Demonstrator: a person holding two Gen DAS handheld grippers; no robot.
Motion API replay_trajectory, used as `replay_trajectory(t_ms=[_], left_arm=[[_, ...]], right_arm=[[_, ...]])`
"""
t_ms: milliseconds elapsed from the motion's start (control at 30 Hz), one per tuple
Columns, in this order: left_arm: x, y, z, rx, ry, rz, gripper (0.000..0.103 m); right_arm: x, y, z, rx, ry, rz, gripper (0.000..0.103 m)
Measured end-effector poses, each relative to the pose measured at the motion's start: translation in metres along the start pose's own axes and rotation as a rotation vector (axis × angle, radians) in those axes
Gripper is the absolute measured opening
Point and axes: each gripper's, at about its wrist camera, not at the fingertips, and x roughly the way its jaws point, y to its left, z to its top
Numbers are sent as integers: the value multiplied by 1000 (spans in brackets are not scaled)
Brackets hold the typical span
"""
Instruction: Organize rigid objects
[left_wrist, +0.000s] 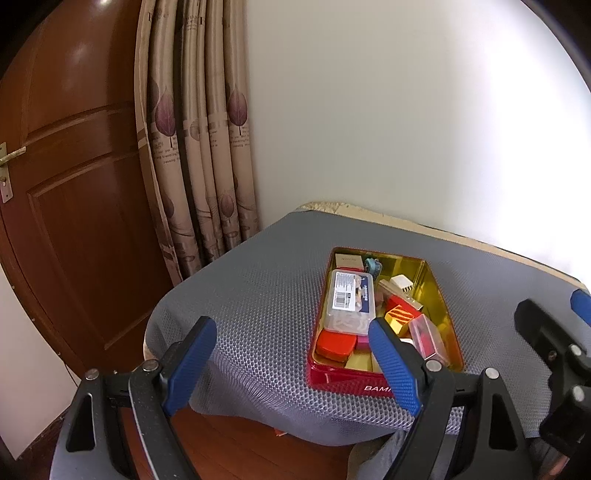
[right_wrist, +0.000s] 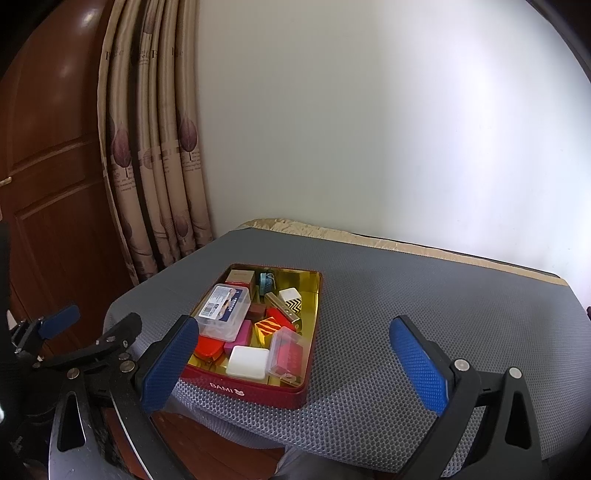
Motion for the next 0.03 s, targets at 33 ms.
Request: replay_trajectory(t_ms=[33], left_arm=[[0,1,0,-6,5,-5,87]], right_arm=[[0,-1,0,0,-1,0,103]])
